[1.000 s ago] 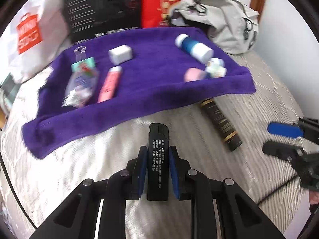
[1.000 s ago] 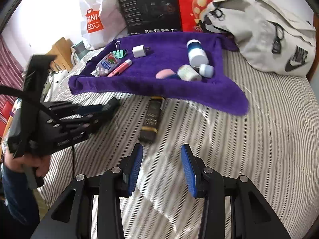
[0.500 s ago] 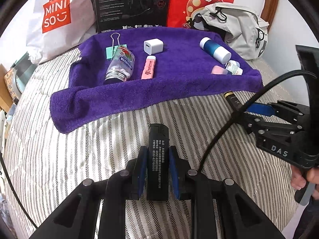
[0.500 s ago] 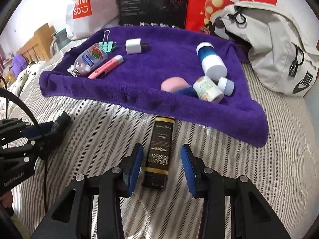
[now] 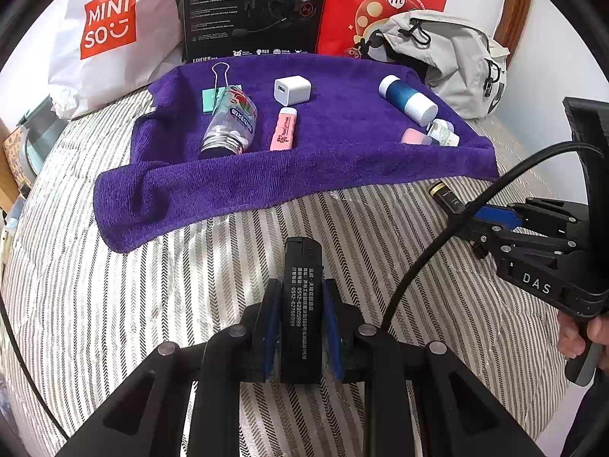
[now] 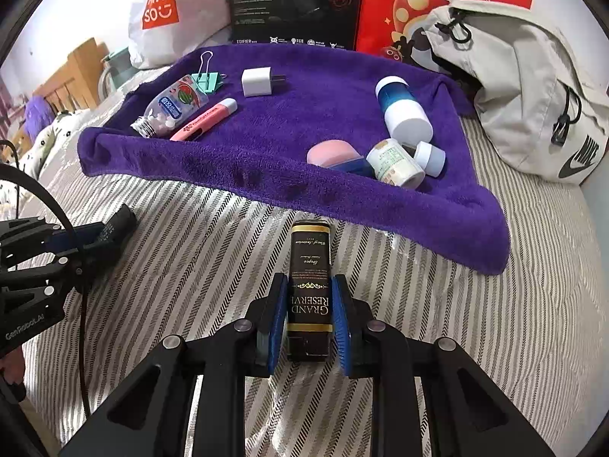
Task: Organize rigid objects
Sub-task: 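Grasp the gold-black Grand Reserve bottle with the right gripper while the left holds the cylinder, then carry the cylinder in the left gripper while the right carries the bottle toward the towel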
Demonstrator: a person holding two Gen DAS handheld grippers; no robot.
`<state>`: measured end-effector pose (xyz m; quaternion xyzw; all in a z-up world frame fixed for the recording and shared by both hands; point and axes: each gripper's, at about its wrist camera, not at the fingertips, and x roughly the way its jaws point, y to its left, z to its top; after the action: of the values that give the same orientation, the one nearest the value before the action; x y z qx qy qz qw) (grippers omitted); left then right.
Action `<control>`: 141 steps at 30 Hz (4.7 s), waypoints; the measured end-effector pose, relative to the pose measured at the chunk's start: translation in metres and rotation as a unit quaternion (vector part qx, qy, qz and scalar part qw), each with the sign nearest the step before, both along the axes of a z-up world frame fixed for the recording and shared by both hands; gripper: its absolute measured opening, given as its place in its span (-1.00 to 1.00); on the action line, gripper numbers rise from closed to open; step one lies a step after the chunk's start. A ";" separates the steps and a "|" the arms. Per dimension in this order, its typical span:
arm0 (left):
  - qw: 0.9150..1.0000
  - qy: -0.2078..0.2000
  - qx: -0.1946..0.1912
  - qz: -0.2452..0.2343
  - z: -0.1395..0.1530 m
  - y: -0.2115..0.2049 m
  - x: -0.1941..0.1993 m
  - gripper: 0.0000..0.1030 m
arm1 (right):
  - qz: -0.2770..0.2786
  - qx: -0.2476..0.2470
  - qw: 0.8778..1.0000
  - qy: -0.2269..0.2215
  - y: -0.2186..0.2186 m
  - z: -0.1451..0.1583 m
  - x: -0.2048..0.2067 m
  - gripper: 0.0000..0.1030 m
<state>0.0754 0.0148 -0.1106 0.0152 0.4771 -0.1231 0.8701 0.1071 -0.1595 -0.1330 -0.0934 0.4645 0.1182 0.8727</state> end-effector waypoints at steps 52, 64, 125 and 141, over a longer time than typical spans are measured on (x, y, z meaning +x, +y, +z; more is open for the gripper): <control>0.999 -0.009 -0.036 0.004 0.044 0.017 0.035 -0.62 | 0.061 0.084 0.995 -0.004 -0.035 0.046 0.002 -0.55; 1.000 -0.001 0.002 -0.018 0.016 -0.009 0.045 -0.41 | 0.078 0.073 0.994 0.010 -0.022 0.035 -0.010 -0.55; 0.999 0.028 -0.006 -0.020 0.001 -0.006 0.020 -0.60 | 0.068 0.096 0.993 0.024 -0.032 0.025 -0.017 -0.55; 0.999 0.021 0.037 -0.032 0.001 -0.023 0.029 -0.60 | 0.071 0.097 0.992 0.028 -0.032 0.022 -0.018 -0.55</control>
<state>0.1041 -0.0082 -0.1094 0.0597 0.4987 -0.1333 0.8544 0.0890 -0.1915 -0.1111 -0.0377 0.4676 0.2270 0.8534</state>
